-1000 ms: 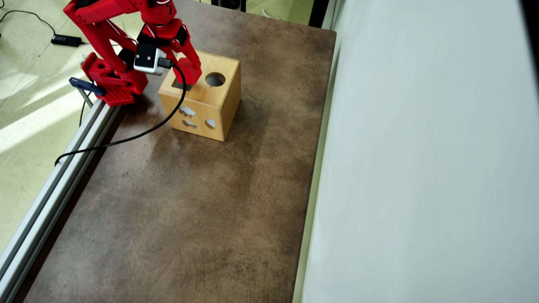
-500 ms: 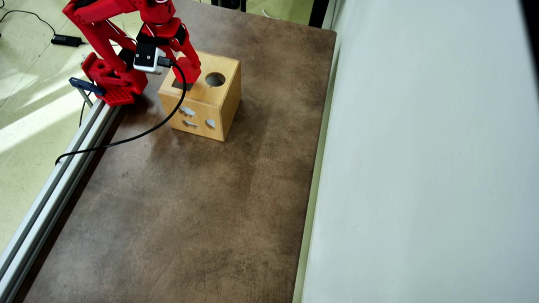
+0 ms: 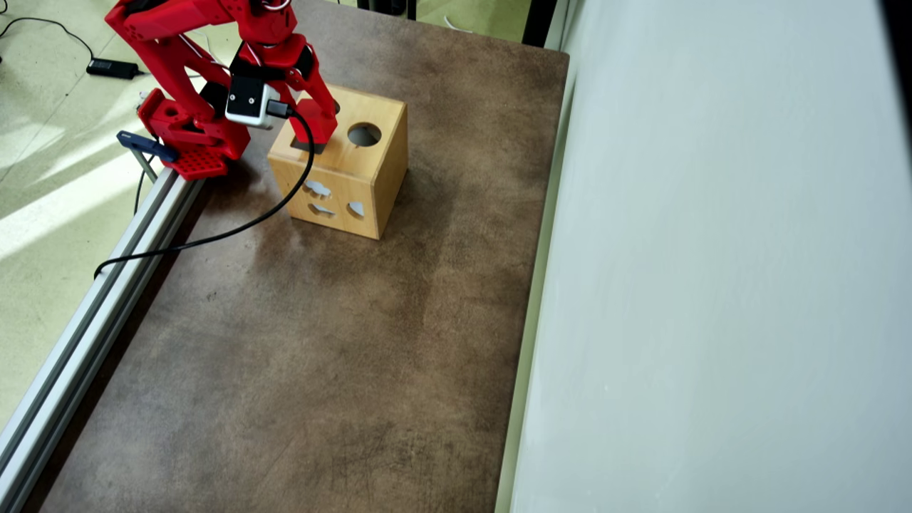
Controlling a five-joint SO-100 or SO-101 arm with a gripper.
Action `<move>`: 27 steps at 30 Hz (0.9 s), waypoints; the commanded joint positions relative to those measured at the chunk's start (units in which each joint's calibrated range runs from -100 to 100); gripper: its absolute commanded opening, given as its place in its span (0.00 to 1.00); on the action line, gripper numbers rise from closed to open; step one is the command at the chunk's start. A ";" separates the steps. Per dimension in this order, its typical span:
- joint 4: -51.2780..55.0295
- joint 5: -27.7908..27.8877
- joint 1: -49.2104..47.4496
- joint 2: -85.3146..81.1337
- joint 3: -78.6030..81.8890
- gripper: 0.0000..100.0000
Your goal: Pick and place the red cube on the square hole
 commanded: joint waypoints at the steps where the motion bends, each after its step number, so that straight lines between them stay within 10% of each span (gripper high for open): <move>1: 0.49 0.34 0.30 -2.05 -0.16 0.19; 27: 0.57 0.49 0.30 -2.14 3.95 0.19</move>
